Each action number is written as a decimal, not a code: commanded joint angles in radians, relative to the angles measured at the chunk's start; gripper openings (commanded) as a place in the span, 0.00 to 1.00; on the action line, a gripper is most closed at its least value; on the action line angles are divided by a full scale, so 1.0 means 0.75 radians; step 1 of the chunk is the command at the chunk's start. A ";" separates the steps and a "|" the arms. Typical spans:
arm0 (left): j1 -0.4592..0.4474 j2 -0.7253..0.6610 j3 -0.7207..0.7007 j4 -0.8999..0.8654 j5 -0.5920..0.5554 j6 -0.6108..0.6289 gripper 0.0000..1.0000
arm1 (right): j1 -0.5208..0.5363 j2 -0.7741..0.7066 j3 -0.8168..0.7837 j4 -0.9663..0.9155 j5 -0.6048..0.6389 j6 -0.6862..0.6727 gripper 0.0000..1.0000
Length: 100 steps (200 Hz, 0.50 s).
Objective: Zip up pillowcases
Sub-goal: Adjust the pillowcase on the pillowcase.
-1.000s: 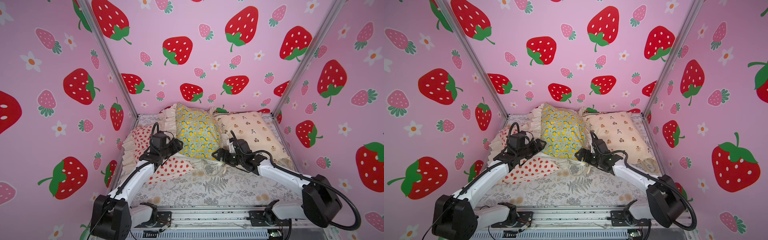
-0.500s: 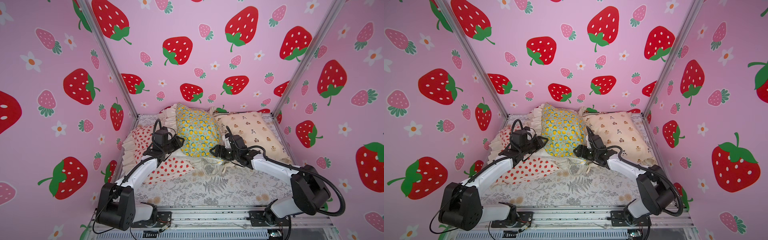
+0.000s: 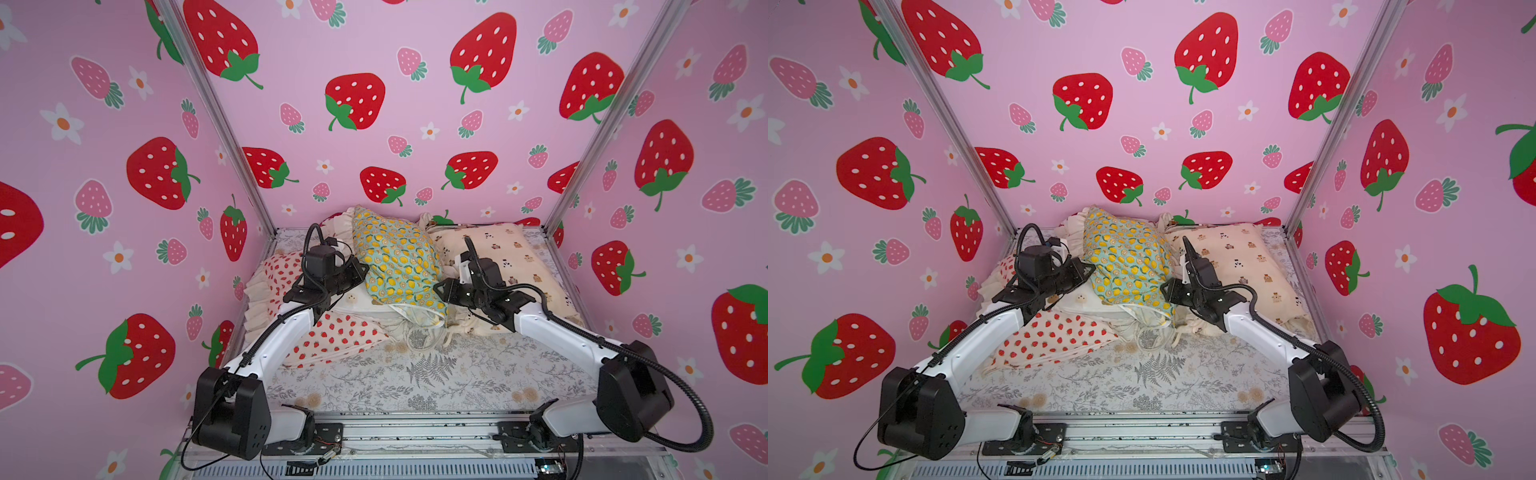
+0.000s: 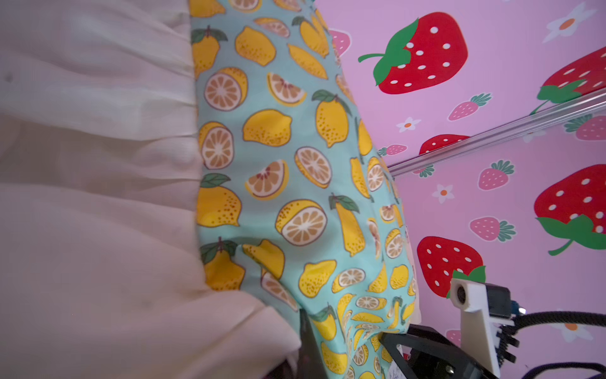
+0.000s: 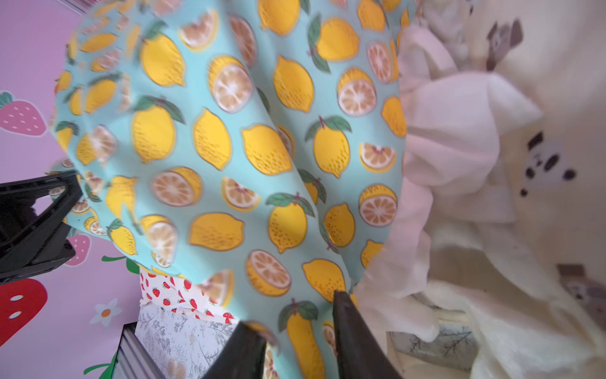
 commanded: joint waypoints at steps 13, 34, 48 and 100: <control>-0.034 -0.105 0.116 -0.143 0.027 0.010 0.00 | -0.055 -0.093 0.103 -0.136 0.116 -0.127 0.21; -0.063 -0.183 0.168 -0.277 -0.037 0.023 0.00 | -0.079 -0.104 0.200 -0.246 0.159 -0.206 0.14; -0.082 -0.214 0.233 -0.414 -0.075 0.034 0.00 | -0.079 -0.097 0.288 -0.358 0.196 -0.265 0.13; -0.119 -0.353 0.123 -0.511 -0.196 -0.142 0.00 | -0.008 -0.074 0.173 -0.446 -0.065 -0.060 0.47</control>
